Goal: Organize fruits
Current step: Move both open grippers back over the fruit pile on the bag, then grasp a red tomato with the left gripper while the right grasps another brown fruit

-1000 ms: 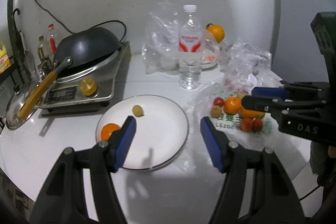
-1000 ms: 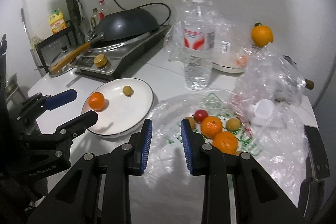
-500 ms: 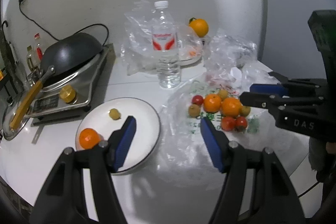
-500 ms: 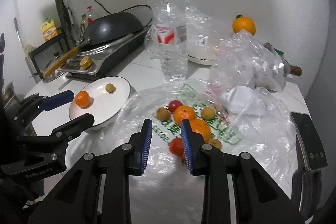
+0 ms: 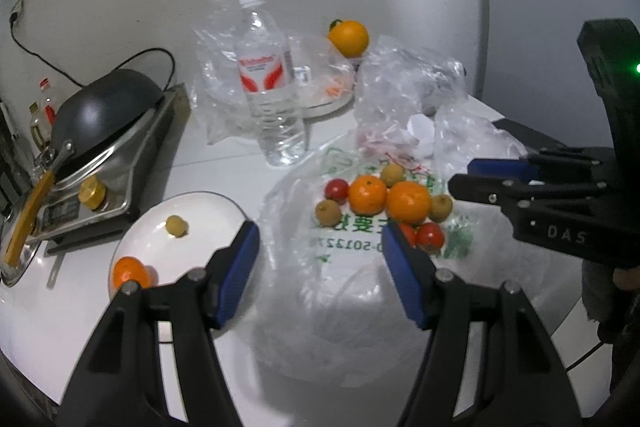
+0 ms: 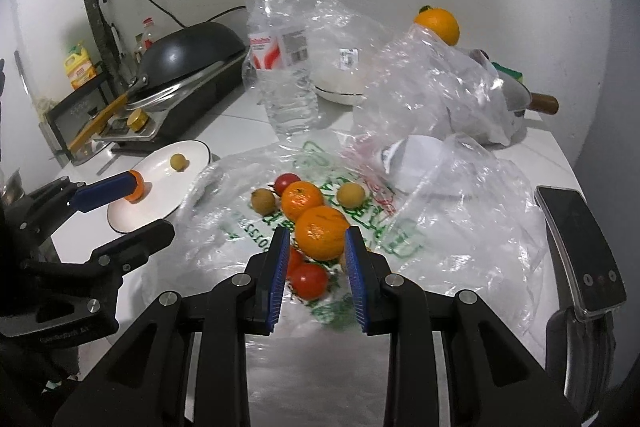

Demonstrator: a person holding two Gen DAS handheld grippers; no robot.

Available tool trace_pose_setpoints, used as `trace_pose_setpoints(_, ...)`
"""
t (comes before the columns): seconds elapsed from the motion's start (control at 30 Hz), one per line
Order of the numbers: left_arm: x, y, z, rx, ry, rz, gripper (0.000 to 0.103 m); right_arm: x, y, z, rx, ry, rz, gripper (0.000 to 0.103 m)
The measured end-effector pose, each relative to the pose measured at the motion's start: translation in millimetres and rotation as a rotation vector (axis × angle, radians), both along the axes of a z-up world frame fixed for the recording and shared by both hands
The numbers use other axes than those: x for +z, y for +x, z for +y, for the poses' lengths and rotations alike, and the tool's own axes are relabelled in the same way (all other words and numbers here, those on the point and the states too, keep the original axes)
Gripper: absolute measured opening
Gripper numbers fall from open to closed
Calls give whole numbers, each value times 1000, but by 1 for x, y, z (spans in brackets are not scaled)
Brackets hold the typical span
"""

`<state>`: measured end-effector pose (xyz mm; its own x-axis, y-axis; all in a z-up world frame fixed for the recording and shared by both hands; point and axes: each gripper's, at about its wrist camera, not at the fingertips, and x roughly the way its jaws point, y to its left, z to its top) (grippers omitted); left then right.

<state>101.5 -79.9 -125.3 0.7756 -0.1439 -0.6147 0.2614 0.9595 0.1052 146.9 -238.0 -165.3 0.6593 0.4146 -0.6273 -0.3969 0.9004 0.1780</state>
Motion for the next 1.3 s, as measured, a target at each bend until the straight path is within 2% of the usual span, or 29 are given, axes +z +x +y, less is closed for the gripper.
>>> trace_pose_setpoints(0.43,-23,24,-30,-45,39,85,65,-24,22,-19,6,6,48,30)
trace_pose_setpoints(0.77,-42,40,-45,-65,90,147,65,-42,32,-16,49,-19,89,30)
trace_pose_setpoints(1.03,-51,44,-56,-104,120,167,64,-43,36,-11,87,-29,93,30)
trace_pose_setpoints(1.3,-56,49,-63,-125,131,186,51,-47,39,-9,98,-38,108,30)
